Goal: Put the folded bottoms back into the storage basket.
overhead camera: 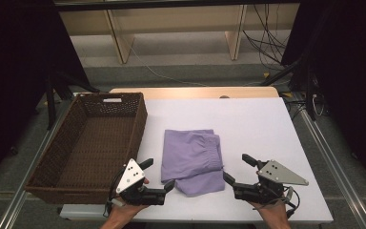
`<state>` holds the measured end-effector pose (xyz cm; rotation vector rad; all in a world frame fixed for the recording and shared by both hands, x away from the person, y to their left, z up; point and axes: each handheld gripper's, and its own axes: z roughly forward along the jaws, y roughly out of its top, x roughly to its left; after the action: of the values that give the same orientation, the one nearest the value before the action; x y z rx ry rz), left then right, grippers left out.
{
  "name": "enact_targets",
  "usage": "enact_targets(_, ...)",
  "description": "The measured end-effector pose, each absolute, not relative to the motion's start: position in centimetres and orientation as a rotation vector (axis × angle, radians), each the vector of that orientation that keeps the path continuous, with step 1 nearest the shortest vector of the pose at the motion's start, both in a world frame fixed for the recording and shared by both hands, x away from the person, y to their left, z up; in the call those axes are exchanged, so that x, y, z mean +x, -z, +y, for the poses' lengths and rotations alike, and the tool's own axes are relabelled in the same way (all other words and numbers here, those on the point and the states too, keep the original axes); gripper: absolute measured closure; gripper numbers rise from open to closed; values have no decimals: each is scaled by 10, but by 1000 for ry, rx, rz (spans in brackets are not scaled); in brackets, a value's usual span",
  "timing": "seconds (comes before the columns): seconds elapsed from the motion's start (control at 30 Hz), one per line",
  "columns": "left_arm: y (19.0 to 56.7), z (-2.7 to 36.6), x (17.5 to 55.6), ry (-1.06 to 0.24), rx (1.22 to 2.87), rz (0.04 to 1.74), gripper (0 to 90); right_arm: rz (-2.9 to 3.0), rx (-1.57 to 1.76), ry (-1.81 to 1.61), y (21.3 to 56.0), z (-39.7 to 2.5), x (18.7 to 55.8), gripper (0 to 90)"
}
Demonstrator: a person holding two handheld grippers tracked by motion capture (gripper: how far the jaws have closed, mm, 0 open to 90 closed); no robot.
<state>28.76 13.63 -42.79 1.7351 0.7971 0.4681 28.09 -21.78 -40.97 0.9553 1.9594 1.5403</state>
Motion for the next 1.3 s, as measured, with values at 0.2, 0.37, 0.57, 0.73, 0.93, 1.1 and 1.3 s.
enact_targets(0.2,428,136,288,-469,1736,797,31,1958,954,-1541,409,-217,281,164)
enact_targets(0.37,428,135,288,-465,1741,806,31,1959,956,-1534,409,-217,282,168)
enact_targets(0.57,429,133,289,-449,1751,821,34,1961,950,-1524,409,-218,283,173)
enact_targets(0.73,429,132,290,-433,1754,853,38,1955,950,-1519,408,-219,285,178)
enact_targets(0.93,431,130,293,-404,1771,897,45,1962,952,-1513,408,-219,289,180)
enact_targets(1.1,432,130,296,-384,1783,924,47,1970,946,-1506,408,-219,293,183)
enact_targets(1.3,436,126,303,-341,1815,1010,62,1972,932,-1488,406,-219,301,189)
